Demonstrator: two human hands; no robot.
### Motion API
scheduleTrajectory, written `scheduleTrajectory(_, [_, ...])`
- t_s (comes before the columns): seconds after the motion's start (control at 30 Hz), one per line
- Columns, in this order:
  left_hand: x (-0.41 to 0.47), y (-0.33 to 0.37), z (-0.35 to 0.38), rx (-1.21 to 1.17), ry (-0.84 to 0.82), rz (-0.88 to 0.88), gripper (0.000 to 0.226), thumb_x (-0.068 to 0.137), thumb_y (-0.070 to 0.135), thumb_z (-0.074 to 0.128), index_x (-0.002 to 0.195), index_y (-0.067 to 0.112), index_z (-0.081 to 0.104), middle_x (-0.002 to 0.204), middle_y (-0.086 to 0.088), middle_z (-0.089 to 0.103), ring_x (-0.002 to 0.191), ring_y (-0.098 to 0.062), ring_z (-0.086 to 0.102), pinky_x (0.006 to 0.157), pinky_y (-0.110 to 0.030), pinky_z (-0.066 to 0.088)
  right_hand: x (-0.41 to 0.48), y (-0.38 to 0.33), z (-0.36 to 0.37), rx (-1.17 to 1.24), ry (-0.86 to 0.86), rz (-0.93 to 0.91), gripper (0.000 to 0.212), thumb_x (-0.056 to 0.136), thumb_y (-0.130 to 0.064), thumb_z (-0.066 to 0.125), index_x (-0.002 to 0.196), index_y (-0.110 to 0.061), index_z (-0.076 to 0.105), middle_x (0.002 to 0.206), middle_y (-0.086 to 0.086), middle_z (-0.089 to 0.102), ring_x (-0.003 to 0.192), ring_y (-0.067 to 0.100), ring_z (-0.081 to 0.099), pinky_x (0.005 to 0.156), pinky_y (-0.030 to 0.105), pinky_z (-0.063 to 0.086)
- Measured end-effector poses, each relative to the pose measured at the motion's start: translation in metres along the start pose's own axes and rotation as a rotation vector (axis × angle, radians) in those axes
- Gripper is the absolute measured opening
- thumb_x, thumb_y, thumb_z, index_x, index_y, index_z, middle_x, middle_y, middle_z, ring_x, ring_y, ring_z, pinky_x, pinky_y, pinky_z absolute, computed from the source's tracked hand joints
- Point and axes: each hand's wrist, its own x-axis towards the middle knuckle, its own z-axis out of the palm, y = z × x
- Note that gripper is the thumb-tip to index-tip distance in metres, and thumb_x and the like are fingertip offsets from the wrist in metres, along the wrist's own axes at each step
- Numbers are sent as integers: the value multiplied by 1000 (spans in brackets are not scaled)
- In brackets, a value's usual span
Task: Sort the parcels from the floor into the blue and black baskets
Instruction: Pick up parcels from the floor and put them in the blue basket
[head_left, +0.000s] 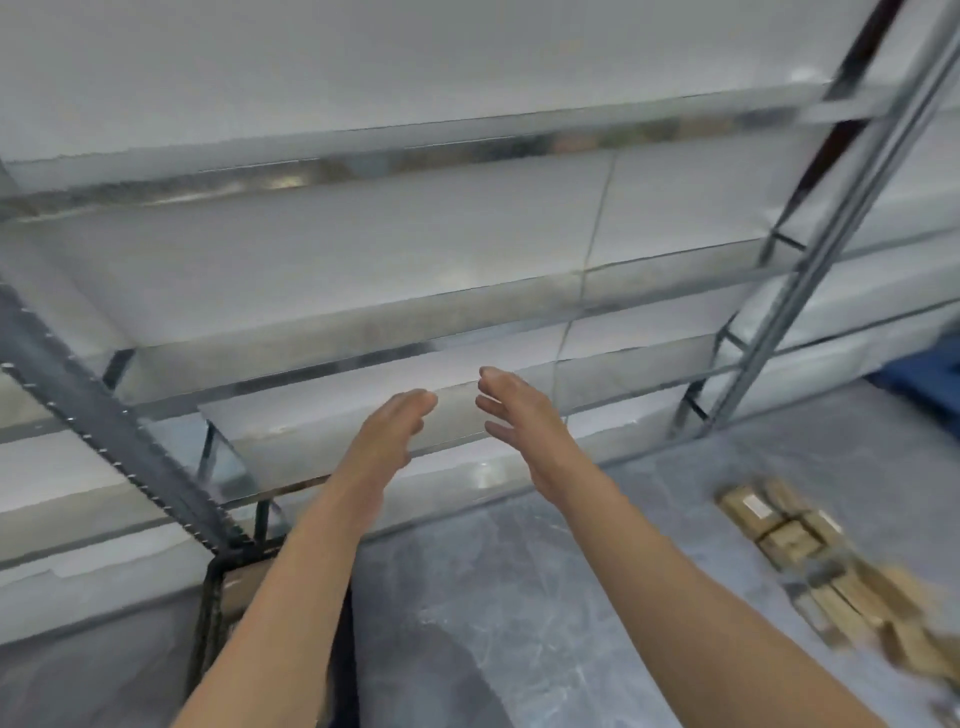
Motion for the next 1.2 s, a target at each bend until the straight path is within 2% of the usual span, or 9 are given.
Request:
scheduleTrajectory(0.33, [26, 39, 208, 85, -300, 20, 34, 103, 50, 54, 130, 33, 64, 134, 14, 62, 125, -6, 58, 108, -40, 45, -35, 12, -201, 103, 320, -15, 41, 104, -50, 58, 137, -26, 62, 136, -10, 64, 125, 7, 62, 109, 35, 49])
scheduleTrajectory(0.5, [26, 48, 293, 131, -454, 10, 28, 103, 48, 55, 125, 35, 65, 134, 15, 62, 124, -5, 59, 108, -41, 46, -66, 22, -273, 159, 454, -1, 15, 105, -49, 56, 115, -39, 62, 135, -11, 61, 128, 8, 59, 110, 35, 47])
scheduleTrajectory(0.63, [31, 52, 347, 188, -560, 12, 36, 102, 51, 55, 133, 34, 62, 135, 16, 61, 125, -4, 58, 110, -41, 46, -84, 30, -316, 187, 563, 1, 32, 106, -49, 54, 132, -32, 60, 140, -10, 59, 130, 8, 58, 114, 36, 45])
scheduleTrajectory(0.73, [40, 54, 386, 210, -627, -6, 22, 104, 45, 54, 119, 34, 66, 124, 14, 65, 119, -5, 61, 108, -41, 47, -91, 39, -342, 203, 636, 23, 27, 106, -49, 54, 128, -34, 58, 138, -11, 59, 132, 10, 57, 115, 39, 45])
scheduleTrajectory(0.8, [47, 55, 410, 224, -677, -4, 16, 105, 43, 54, 110, 34, 67, 120, 15, 66, 117, -6, 61, 105, -41, 46, -91, 46, -358, 212, 690, 34, 38, 106, -49, 54, 137, -27, 59, 141, -8, 59, 132, 11, 57, 117, 41, 44])
scheduleTrajectory(0.87, [61, 52, 430, 247, -726, -6, 19, 104, 46, 55, 115, 34, 66, 124, 15, 65, 121, -7, 59, 107, -42, 46, -88, 51, -373, 228, 741, 55, 48, 106, -49, 55, 145, -21, 58, 144, -6, 59, 133, 11, 57, 118, 43, 44])
scheduleTrajectory(1.0, [103, 48, 469, 287, -848, -19, 45, 96, 57, 58, 131, 31, 67, 135, 13, 66, 126, -8, 60, 111, -45, 45, -68, 60, -399, 263, 837, 93, 37, 106, -47, 56, 136, -26, 62, 139, -8, 62, 133, 13, 58, 118, 44, 43])
scheduleTrajectory(1.1, [139, 47, 495, 294, -897, -36, 38, 102, 51, 56, 133, 31, 64, 137, 13, 63, 128, -7, 57, 112, -45, 43, -42, 63, -418, 284, 901, 115, 17, 106, -46, 55, 119, -37, 61, 129, -16, 62, 131, 13, 57, 118, 42, 43])
scheduleTrajectory(1.2, [173, 51, 517, 304, -933, -52, 32, 104, 48, 54, 131, 34, 64, 136, 12, 62, 128, -8, 56, 113, -46, 43, -15, 63, -433, 283, 930, 136, 29, 106, -49, 55, 129, -32, 61, 133, -12, 62, 133, 14, 56, 118, 42, 43])
